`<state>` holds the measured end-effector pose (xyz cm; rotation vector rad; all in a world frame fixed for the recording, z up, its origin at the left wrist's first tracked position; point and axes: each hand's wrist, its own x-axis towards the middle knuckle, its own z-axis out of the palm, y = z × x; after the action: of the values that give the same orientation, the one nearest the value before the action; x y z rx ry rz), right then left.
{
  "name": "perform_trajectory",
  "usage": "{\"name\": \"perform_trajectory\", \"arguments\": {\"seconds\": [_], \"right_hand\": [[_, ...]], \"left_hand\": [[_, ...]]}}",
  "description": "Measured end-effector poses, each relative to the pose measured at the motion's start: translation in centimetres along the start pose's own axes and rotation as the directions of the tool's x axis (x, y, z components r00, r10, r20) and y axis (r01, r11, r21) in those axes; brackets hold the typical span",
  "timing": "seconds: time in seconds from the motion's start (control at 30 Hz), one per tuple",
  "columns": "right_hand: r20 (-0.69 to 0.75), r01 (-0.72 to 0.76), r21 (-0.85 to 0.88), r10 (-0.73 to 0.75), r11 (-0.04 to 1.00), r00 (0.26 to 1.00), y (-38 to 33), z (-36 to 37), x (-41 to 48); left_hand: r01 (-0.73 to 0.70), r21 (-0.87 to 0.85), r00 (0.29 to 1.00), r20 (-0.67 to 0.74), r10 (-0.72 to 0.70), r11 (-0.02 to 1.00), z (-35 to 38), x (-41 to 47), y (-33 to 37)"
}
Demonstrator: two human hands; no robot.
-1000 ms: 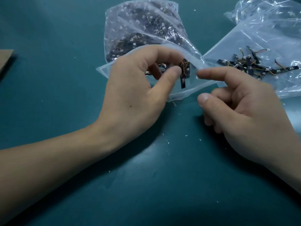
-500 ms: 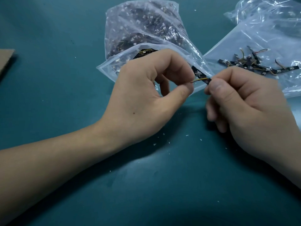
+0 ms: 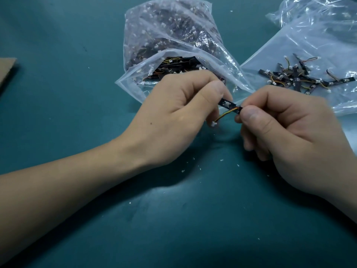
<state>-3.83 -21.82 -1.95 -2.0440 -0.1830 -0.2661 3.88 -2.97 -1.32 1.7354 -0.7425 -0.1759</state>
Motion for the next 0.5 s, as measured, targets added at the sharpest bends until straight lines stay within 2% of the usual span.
{"name": "perform_trajectory", "arguments": {"seconds": [0.17,0.3,0.5], "right_hand": [[-0.011,0.006,-0.014,-0.006,1.0,1.0,-0.13,0.0,0.01],[0.006,0.03,-0.073,-0.03,0.997,1.0,-0.31,0.13,-0.08],[0.021,0.036,-0.115,-0.033,0.993,0.999,-0.51,-0.01,0.05]], "left_hand": [[-0.016,0.046,0.999,0.03,0.015,0.999,0.09,-0.27,0.39],[-0.024,0.121,1.0,0.015,0.022,0.992,0.25,-0.29,0.51],[-0.062,0.135,0.998,-0.022,0.065,0.989,0.33,-0.53,0.57]]}}
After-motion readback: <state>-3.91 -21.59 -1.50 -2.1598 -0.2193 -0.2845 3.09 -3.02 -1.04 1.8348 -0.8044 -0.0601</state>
